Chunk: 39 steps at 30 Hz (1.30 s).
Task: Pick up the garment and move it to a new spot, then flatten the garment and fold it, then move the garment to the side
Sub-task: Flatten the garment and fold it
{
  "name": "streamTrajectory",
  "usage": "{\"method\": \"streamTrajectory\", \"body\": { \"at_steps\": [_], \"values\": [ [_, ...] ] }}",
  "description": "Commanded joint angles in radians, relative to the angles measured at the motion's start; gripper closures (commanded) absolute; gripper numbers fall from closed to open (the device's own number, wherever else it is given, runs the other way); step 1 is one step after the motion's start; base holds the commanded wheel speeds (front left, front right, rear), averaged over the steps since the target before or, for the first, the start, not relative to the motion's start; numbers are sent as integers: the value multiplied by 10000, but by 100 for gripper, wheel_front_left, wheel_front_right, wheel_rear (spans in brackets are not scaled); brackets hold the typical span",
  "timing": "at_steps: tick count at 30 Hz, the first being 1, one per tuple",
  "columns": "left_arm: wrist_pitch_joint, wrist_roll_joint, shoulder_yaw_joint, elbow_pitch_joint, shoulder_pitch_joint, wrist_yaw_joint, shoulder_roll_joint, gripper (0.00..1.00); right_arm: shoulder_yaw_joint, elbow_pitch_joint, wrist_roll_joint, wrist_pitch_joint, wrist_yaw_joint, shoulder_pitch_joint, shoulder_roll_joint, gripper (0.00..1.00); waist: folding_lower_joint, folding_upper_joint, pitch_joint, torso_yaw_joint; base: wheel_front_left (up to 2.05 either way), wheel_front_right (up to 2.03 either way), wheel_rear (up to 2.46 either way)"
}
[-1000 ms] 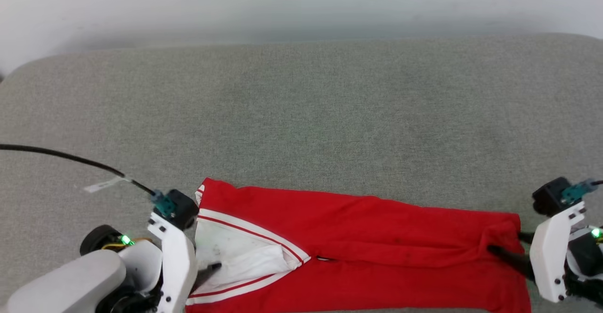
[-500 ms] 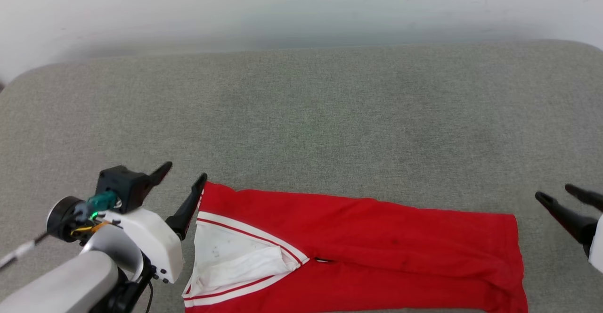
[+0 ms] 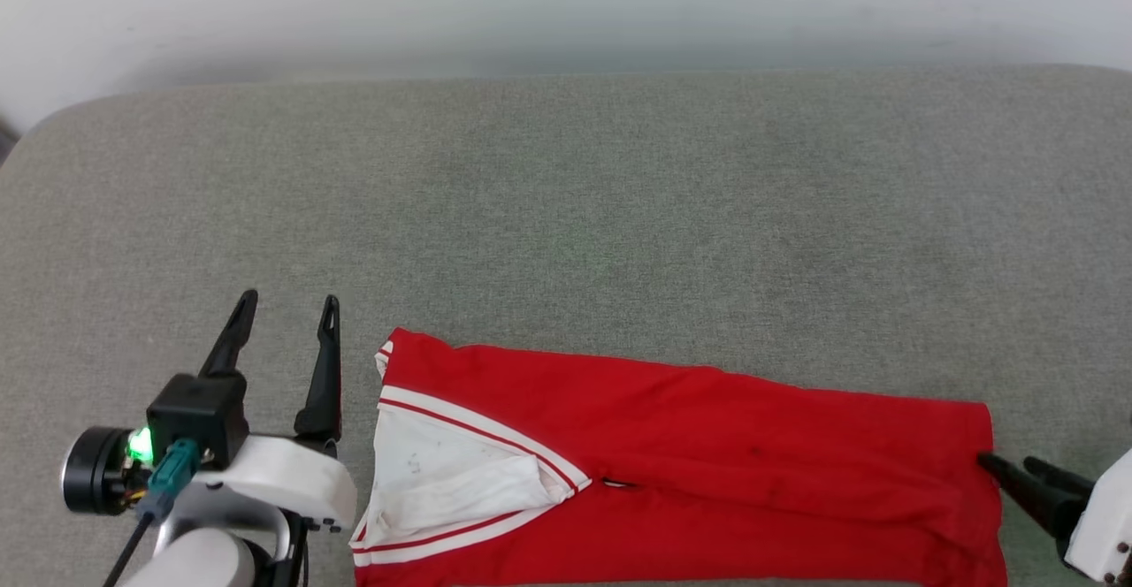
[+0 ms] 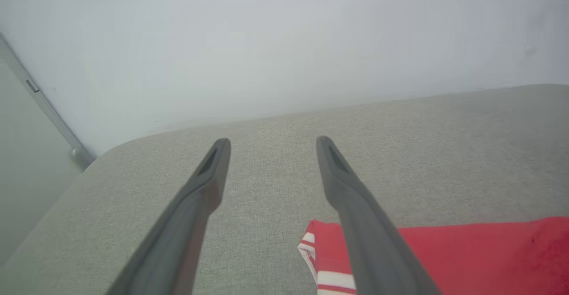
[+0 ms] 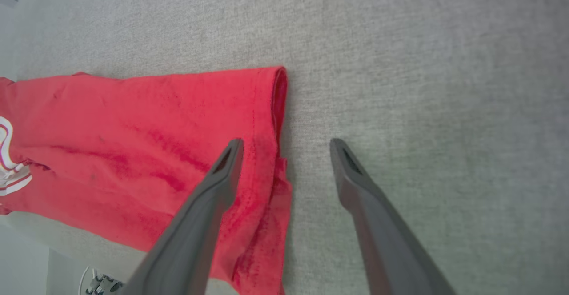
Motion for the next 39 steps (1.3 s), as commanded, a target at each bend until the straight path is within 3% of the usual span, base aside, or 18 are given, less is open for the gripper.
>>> {"method": "streamTrajectory", "body": {
  "at_steps": [1,14,22,23,24,25,26,32,39],
  "values": [
    [-42,243,333,-98,349,25,-203,0,-84,93,69,78,-4,142,159,0,0,0,45,15,0,0,0],
    [-45,3290,3596,-497,2732,-562,-2704,0,496,525,393,1008,-2,810,1786,0,0,0,160,368,0,0,0],
    [-44,4558,4967,-756,3623,-1121,-4147,0,866,371,334,1425,12,679,2205,0,0,0,92,428,0,0,0],
    [-44,4728,5115,-806,3718,-1199,-4306,0,888,373,290,1445,12,632,2235,7,0,0,77,428,0,0,0],
    [-44,4878,5250,-828,3836,-1301,-4465,0,902,376,255,1462,12,579,2254,53,0,0,57,430,0,0,0],
    [-45,5030,5396,-875,3957,-1356,-4663,0,915,392,227,1480,12,543,2250,71,0,0,29,442,0,0,0],
    [-45,5194,5509,-924,4061,-1453,-4809,0,924,398,180,1469,12,520,2246,100,0,0,0,452,0,0,0],
    [-37,5934,5857,-783,4504,-2113,-5589,0,620,492,-2,1299,-5,400,1914,100,0,0,-187,520,0,0,0],
    [-37,6498,6197,-540,4706,-2647,-5983,0,126,467,-56,1285,-10,424,1319,100,0,0,-517,498,0,0,0]
  ]
}}
